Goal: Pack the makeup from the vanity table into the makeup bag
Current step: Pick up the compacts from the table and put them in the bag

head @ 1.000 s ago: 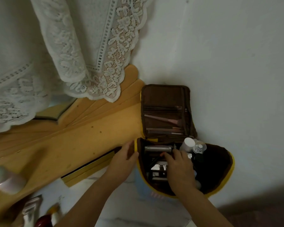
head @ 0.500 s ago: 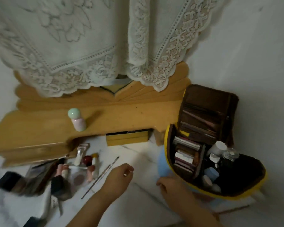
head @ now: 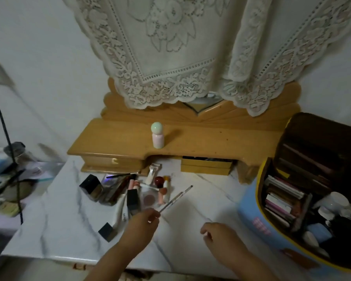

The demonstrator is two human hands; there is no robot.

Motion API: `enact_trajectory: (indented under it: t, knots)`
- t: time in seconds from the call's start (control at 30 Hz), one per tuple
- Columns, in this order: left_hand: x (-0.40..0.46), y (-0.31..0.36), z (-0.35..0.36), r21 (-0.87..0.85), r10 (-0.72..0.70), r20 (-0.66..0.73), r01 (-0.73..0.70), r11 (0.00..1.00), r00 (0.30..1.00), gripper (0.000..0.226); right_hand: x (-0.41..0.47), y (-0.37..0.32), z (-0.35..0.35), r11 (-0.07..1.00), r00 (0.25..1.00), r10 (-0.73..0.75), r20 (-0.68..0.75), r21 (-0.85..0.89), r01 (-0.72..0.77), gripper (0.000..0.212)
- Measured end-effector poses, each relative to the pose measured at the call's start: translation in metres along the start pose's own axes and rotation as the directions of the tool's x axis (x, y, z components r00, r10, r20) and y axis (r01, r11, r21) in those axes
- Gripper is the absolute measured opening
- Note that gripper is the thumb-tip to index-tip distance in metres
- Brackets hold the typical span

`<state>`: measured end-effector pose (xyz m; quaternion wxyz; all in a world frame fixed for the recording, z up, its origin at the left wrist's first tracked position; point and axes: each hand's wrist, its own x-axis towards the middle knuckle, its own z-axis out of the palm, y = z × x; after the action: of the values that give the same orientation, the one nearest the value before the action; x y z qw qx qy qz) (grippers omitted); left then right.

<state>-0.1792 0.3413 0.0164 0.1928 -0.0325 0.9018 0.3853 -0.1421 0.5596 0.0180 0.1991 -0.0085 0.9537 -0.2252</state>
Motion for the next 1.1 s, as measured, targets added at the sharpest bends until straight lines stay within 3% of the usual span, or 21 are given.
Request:
enact_trajectory:
  t: [0.3,0.47,0.57,0.63,0.7,0.83,0.93,1.1]
  knots:
    - [0.009,-0.071,-0.095,-0.062,-0.066,-0.134,0.058,0.996,0.989,0.019,0.055,-0.11,0.026,0.997,1.0,0.016,0.02,0.075,-0.018,0.034]
    - [0.035,-0.107,-0.151,-0.014,-0.076,-0.348,0.075,0.997,0.934,0.013,0.084,-0.177,0.044,0.979,0.993,0.054,-0.1,0.2,-0.033,0.061]
    - [0.053,-0.12,-0.165,-0.009,-0.065,-0.411,0.067,0.998,0.909,0.048,0.098,-0.198,0.055,0.98,0.985,0.075,-0.154,0.196,-0.044,0.075]
    - [0.066,-0.123,-0.167,0.018,-0.054,-0.364,0.065,0.998,0.93,0.069,0.105,-0.207,0.062,0.976,0.982,0.113,-0.151,0.201,-0.082,0.073]
    - [0.08,-0.125,-0.164,0.026,-0.052,-0.298,0.063,0.998,0.953,0.075,0.112,-0.212,0.072,0.975,0.976,0.159,-0.148,0.181,-0.131,0.068]
    - [0.098,-0.13,-0.159,-0.02,-0.058,-0.203,0.055,0.998,0.977,0.042,0.117,-0.211,0.079,0.979,0.94,0.191,-0.283,0.124,-0.162,0.04]
    - [0.097,-0.131,-0.167,-0.012,-0.015,-0.227,0.012,1.0,0.974,0.021,0.11,-0.21,0.072,0.971,0.924,0.207,-0.322,0.186,-0.152,0.033]
    - [0.08,-0.097,-0.189,-0.01,0.186,-0.341,-0.201,0.98,0.922,0.029,0.086,-0.202,0.058,0.906,0.904,0.26,-0.34,0.41,-0.106,0.046]
